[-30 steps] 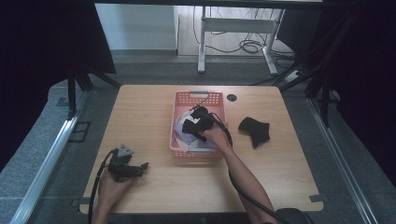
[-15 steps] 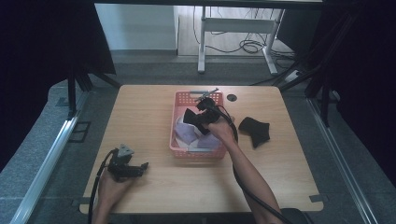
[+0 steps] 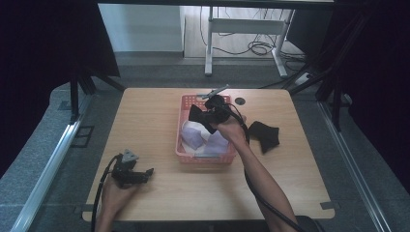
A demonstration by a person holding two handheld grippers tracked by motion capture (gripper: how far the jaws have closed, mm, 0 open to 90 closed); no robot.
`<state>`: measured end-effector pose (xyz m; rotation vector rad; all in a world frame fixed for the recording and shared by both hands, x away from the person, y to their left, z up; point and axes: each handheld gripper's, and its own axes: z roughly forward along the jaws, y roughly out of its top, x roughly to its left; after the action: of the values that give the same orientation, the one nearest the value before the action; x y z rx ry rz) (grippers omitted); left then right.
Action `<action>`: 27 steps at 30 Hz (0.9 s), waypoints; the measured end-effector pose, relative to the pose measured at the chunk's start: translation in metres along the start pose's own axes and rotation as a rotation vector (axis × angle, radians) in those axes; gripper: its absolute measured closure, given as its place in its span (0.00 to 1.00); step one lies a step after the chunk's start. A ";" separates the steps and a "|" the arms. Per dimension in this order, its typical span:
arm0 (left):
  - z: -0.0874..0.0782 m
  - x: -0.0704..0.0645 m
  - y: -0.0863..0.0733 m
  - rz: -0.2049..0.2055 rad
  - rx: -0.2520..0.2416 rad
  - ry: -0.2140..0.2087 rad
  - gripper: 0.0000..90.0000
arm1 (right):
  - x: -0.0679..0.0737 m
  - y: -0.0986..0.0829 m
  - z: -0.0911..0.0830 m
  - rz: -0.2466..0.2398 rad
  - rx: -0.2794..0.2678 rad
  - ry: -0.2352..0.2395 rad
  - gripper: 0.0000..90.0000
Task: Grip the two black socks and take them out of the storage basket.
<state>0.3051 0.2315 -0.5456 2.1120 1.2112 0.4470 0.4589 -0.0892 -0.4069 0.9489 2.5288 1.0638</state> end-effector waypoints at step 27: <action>0.000 0.000 0.000 -0.004 -0.003 0.001 0.15 | -0.015 -0.002 -0.052 -0.009 -0.051 -0.111 0.91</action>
<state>0.3050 0.2313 -0.5456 2.1065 1.2145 0.4485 0.4468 -0.1289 -0.3723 0.9538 2.4034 1.0383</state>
